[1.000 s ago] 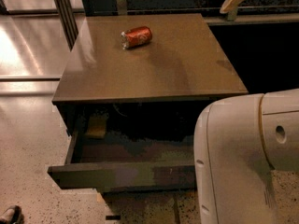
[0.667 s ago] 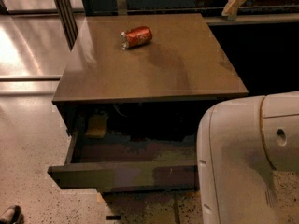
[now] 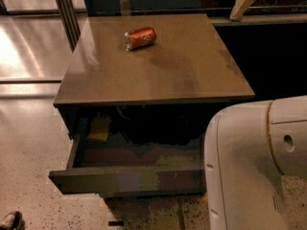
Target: Close top drawer
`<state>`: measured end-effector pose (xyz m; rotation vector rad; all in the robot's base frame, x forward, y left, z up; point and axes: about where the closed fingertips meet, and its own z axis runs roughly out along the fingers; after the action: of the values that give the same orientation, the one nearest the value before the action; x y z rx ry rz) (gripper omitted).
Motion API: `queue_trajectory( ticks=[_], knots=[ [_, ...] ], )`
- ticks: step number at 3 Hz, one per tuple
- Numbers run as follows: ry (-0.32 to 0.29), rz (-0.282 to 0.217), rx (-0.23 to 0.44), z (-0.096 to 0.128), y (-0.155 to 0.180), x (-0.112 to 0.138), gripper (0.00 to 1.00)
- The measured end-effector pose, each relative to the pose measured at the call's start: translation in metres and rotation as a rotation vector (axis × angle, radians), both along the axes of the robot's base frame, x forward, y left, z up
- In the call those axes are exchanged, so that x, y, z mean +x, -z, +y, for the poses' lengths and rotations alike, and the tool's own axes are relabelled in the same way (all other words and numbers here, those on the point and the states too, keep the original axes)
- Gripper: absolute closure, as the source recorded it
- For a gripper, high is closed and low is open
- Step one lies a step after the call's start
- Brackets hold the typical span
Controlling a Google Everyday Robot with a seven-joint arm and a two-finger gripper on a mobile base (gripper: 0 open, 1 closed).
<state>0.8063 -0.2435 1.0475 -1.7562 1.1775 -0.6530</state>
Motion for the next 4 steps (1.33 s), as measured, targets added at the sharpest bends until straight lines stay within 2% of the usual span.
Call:
queue_trajectory(
  ticks=[1, 3, 4],
  knots=[
    [-0.012, -0.002, -0.019, 0.003, 0.001, 0.001, 0.00],
    [-0.139, -0.018, -0.299, 0.022, 0.003, -0.008, 0.00],
    [-0.217, -0.009, -0.425, 0.031, 0.010, -0.015, 0.00]
  ],
)
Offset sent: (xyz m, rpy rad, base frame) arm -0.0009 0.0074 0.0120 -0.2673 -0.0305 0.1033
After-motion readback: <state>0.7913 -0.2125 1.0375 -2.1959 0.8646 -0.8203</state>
